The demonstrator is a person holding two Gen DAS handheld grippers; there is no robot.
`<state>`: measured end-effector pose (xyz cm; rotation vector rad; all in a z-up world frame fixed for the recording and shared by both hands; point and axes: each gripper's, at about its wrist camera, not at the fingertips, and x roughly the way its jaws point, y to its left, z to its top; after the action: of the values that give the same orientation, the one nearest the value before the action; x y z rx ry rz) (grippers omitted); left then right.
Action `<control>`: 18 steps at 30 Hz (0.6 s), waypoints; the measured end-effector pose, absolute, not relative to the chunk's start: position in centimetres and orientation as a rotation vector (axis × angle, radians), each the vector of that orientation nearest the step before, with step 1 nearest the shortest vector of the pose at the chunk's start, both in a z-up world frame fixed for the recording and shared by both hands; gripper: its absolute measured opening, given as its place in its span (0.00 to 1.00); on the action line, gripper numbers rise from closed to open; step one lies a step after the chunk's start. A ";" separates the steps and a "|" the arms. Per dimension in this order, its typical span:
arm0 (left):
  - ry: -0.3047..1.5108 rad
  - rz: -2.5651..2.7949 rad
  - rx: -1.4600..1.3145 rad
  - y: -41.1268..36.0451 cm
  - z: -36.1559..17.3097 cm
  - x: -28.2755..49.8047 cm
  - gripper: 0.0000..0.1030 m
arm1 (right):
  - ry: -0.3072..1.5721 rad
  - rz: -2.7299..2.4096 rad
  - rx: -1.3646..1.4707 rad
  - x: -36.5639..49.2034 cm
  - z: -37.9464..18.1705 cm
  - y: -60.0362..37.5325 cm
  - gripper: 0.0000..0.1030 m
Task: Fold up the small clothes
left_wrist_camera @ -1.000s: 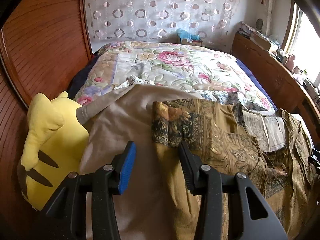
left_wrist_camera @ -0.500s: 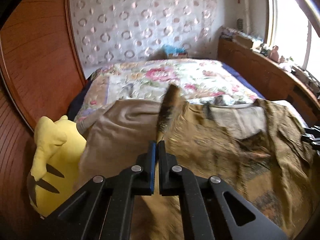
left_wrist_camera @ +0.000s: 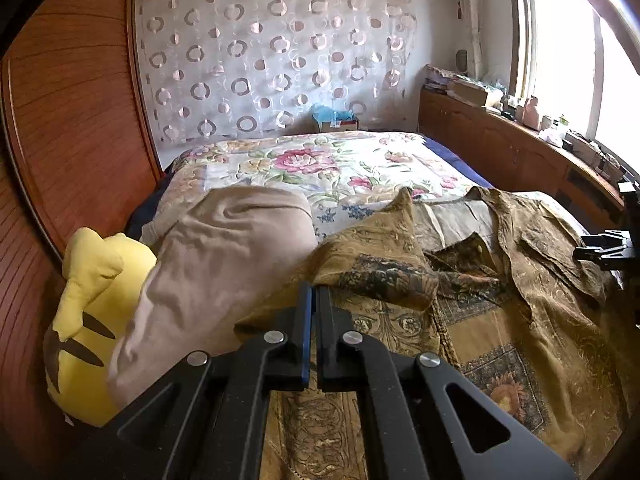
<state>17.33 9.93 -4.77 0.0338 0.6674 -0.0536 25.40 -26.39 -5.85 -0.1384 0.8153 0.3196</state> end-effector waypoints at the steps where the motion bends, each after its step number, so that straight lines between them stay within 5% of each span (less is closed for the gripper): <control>1: 0.664 -0.050 0.037 9.9 -4.6 17.3 0.02 | 0.827 0.320 -0.137 25.8 -5.7 -26.5 0.62; 12: 0.644 -0.043 0.043 9.9 -3.7 18.3 0.02 | 0.897 0.262 -0.077 33.5 -4.9 -26.9 0.62; 15: 0.627 -0.045 0.032 10.1 -3.3 17.8 0.02 | 0.894 0.253 -0.110 34.2 -4.9 -26.1 0.44; 17: 0.611 -0.045 0.019 10.4 -2.9 17.1 0.02 | 0.897 0.299 -0.118 33.8 -4.6 -25.2 0.05; 18: 0.602 -0.043 0.014 10.6 -2.6 16.6 0.02 | 0.892 0.320 -0.131 33.4 -4.5 -24.7 0.05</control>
<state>16.63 10.57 -2.63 0.0136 0.6019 -0.0427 33.36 -24.66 -4.48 -0.1310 0.8925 0.3197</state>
